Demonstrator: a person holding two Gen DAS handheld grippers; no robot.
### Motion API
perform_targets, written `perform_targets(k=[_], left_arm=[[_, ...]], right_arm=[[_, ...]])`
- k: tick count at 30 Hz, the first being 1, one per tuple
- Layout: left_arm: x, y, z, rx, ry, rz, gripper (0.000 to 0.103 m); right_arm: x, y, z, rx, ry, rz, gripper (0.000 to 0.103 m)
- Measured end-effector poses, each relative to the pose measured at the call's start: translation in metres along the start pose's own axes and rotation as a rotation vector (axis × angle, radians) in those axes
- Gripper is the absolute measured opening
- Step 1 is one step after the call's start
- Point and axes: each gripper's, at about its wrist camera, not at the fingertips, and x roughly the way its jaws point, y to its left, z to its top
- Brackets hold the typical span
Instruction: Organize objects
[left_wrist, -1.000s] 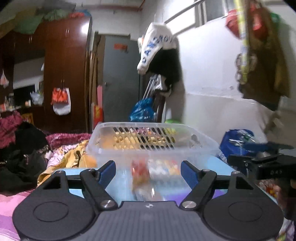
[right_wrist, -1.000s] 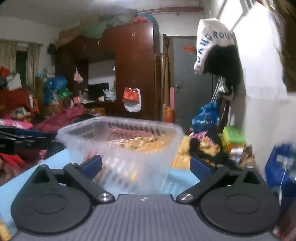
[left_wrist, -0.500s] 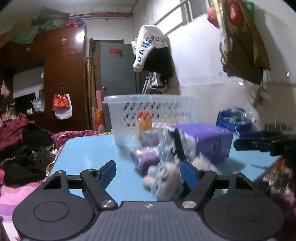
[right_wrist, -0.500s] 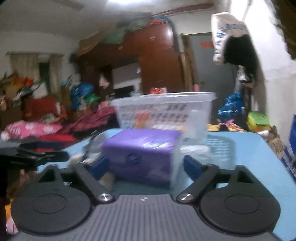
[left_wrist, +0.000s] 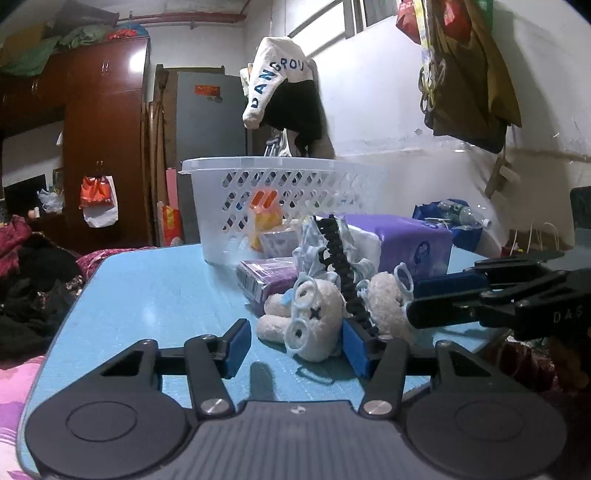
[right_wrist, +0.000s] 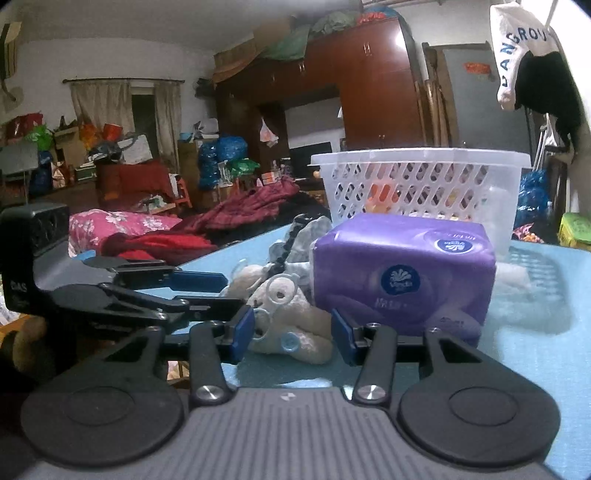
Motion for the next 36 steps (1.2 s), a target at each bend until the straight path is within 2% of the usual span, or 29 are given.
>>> perform_targets(k=[11,13,15,16,17,24,29,36], left_arm=[[0.0,0.003,-0.002,-0.01,-0.01,-0.022,0.056],[0.0,0.001,-0.002,-0.004,-0.013,-0.024,0.053],[0.0,-0.001,-0.002,0.0,-0.013,-0.036,0.044],[0.001,-0.002,-0.002,0.003,-0.011,-0.048,0.039],[0.001,-0.003,-0.003,0.007,-0.008,-0.057,0.036],[-0.001,-0.006,-0.003,0.009,-0.014,-0.053,0.031],[-0.01,-0.009,0.0,0.02,-0.032,-0.058,0.03],[-0.036,-0.017,0.011,0.051,-0.099,-0.047,0.03]], right_arm=[[-0.006,0.006,-0.016,0.013,0.02,0.055,0.051],[-0.005,0.01,-0.017,0.005,0.018,0.05,0.052],[-0.004,0.013,-0.018,-0.003,0.015,0.045,0.052],[-0.003,0.014,-0.017,-0.008,0.016,0.04,0.05],[-0.002,0.015,-0.017,-0.015,0.018,0.03,0.043],[-0.001,0.025,-0.018,-0.077,0.016,0.004,0.028],[-0.006,0.029,-0.016,-0.116,-0.003,0.005,0.023],[-0.023,0.04,-0.006,-0.158,-0.073,0.025,0.022]])
